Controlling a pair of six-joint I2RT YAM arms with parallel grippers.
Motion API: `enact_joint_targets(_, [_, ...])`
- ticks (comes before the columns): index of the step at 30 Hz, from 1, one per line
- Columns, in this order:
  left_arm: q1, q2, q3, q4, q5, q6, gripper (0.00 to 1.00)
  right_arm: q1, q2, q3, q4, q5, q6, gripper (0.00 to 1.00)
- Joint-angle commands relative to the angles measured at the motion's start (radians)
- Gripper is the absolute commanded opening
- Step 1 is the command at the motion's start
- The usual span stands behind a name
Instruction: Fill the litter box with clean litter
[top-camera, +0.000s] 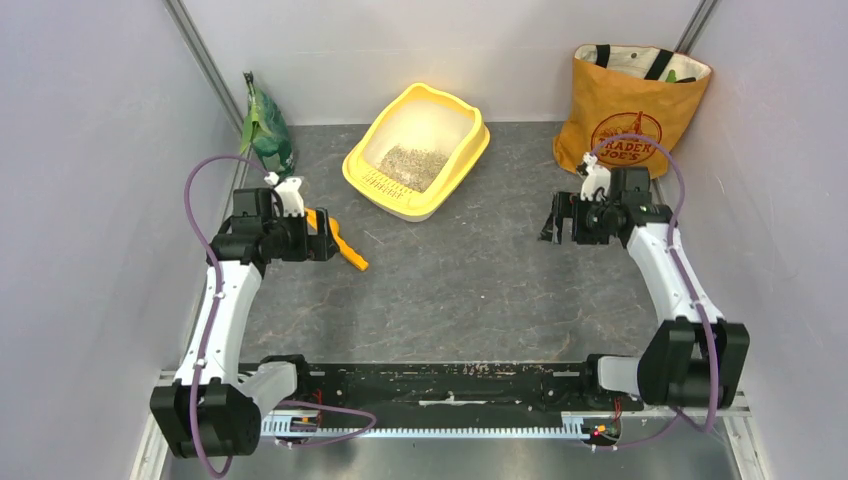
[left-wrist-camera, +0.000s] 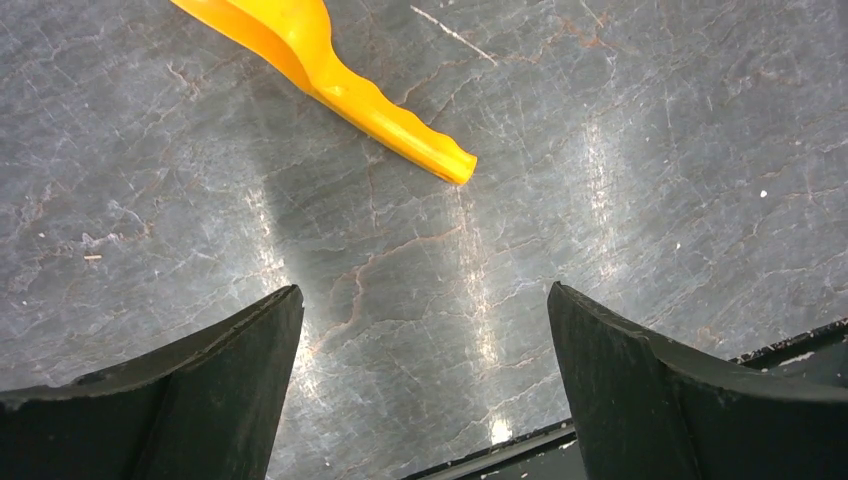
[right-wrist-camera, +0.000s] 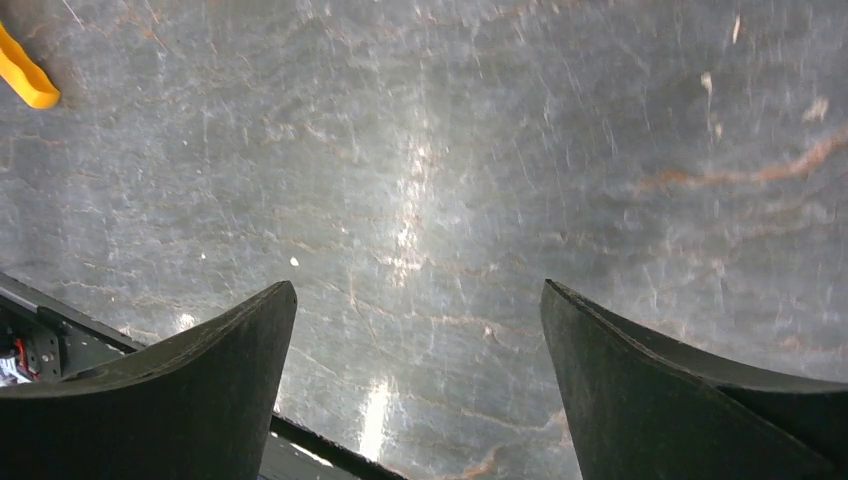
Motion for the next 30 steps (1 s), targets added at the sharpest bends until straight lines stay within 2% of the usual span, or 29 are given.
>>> enact_joint_targets(1, [-0.003,0.036,0.084,0.044,-0.008,0.017,0.98,0.064,0.110,0.177,0.008,-0.020,0.001,0.99])
enact_joint_targets(9, [-0.007,0.152,0.236,0.017,-0.041,0.073,0.98,0.303,0.346,0.607,-0.040,0.049,-0.027,0.99])
enact_joint_targets(15, [-0.010,0.196,0.262,0.013,-0.034,0.051,0.98,0.510,0.579,0.934,-0.026,0.117,0.005,0.99])
enact_joint_targets(18, [-0.012,0.197,0.261,0.000,-0.040,0.048,0.98,0.588,0.705,1.079,-0.017,0.145,0.047,0.95])
enact_joint_targets(23, [-0.009,0.178,0.254,-0.014,-0.074,0.061,0.98,0.663,0.855,1.187,0.040,0.198,0.040,0.93])
enact_joint_targets(30, [-0.010,0.168,0.228,-0.027,-0.057,0.062,0.98,0.672,0.995,1.264,0.110,0.218,0.059,0.91])
